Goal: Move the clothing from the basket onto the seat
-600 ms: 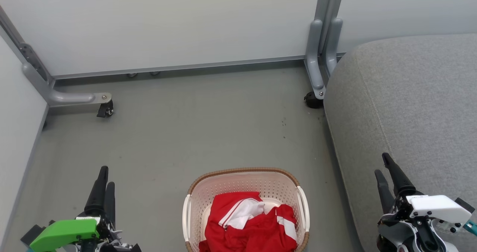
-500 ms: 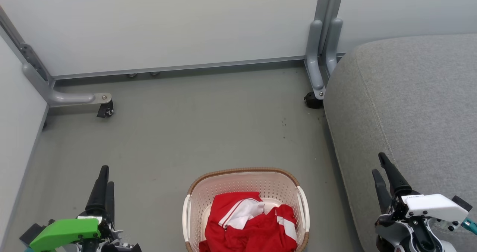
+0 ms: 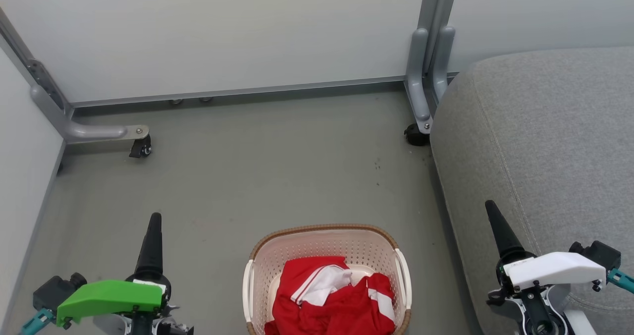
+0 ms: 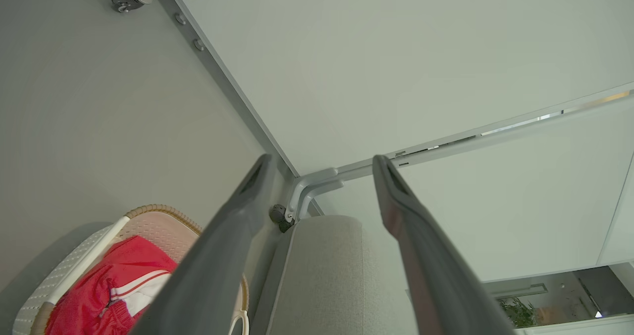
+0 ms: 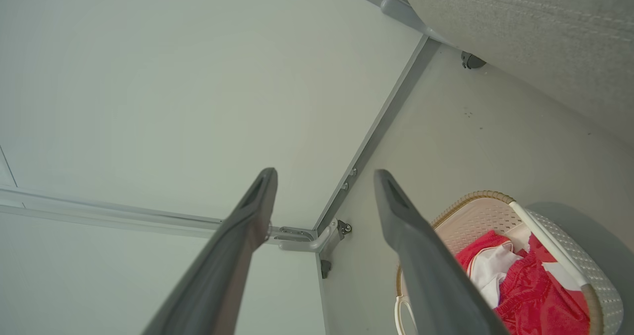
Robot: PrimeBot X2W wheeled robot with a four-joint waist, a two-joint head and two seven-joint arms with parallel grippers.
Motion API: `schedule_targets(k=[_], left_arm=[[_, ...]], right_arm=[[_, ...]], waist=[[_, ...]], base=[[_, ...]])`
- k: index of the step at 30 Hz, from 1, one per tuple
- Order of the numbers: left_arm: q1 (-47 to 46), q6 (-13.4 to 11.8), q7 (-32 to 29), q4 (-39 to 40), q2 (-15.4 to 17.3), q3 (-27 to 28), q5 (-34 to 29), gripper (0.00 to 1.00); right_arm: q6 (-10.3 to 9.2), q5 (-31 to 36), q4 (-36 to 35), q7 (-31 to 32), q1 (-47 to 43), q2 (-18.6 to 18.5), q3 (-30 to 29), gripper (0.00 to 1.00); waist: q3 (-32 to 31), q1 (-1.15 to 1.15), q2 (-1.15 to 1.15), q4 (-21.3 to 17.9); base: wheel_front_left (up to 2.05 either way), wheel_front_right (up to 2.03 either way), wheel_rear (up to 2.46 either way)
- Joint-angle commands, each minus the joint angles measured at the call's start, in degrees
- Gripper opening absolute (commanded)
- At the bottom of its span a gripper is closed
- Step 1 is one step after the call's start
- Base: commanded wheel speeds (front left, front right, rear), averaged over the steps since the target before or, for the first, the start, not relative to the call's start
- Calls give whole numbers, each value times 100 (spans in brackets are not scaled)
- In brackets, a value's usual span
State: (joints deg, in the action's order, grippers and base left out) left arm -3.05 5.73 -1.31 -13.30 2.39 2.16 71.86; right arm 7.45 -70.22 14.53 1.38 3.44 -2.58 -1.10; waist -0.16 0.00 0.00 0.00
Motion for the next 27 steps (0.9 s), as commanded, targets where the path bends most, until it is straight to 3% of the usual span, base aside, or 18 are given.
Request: schedule_targets(k=[1,27], left_arm=[[-28,-58,66,128,23,-53,-335,100],[100,-392,618,418,40,-554,-2741,100]], right_arm=[[2,298,-98,-71,5,-19,34,100],[3,2533,-130,-623,-121,-10,403,100]], waist=[[-4,0,0,3],[-37,0,0,41]], base=[[0,0,0],[0,0,0]])
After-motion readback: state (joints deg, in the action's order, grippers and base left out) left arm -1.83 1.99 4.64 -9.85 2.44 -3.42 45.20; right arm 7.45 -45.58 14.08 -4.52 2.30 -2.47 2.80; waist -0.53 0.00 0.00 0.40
